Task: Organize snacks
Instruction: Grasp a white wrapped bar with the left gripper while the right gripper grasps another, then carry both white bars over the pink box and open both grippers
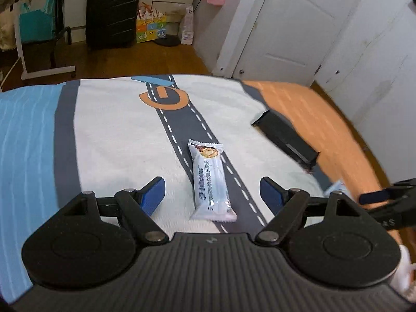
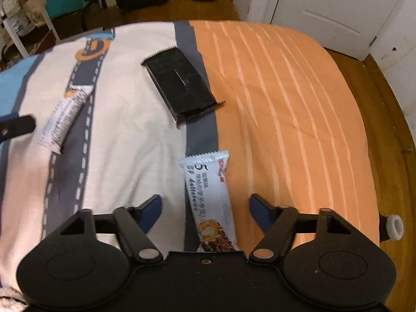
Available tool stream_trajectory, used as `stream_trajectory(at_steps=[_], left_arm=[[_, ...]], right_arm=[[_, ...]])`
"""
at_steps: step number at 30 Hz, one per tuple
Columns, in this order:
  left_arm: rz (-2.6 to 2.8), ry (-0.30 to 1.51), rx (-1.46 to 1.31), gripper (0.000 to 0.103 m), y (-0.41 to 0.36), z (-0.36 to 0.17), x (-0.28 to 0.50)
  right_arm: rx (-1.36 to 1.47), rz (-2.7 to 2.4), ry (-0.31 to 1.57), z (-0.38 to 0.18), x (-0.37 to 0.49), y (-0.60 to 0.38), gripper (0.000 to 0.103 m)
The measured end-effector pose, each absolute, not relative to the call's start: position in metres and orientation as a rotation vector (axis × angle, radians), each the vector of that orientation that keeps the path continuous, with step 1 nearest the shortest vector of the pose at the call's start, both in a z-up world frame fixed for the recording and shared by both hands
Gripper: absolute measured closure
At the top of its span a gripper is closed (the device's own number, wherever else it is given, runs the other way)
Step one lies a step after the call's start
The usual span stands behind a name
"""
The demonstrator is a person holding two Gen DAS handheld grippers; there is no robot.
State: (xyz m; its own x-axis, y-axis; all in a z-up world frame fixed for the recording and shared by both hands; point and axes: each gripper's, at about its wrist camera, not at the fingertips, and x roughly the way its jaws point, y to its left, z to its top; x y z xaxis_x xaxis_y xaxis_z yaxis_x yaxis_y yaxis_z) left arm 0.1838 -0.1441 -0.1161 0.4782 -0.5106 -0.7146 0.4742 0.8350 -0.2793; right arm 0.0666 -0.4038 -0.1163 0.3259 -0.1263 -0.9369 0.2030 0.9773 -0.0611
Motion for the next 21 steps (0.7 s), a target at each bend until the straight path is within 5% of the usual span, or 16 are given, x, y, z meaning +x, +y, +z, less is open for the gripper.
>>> stream_trajectory(at_steps=[6,9,21], left_arm=[[-0.551,0.896,0.058,0.051,-0.17,-0.149,0.192],[-0.562,0.889,0.096,0.074,-0.173,-0.149,0.187],[-0.564,0.909,0.073,0.075,-0.137,-0.109,0.162]], right_arm=[[0.128,-0.215,1.194,-0.123,0.065,-0.413,0.072],[0.138,-0.218,1.171,-0.117,0.064,-0.413,0.073],[0.141,-0.027,1.073,-0.064,0.062,-0.372,0.074]])
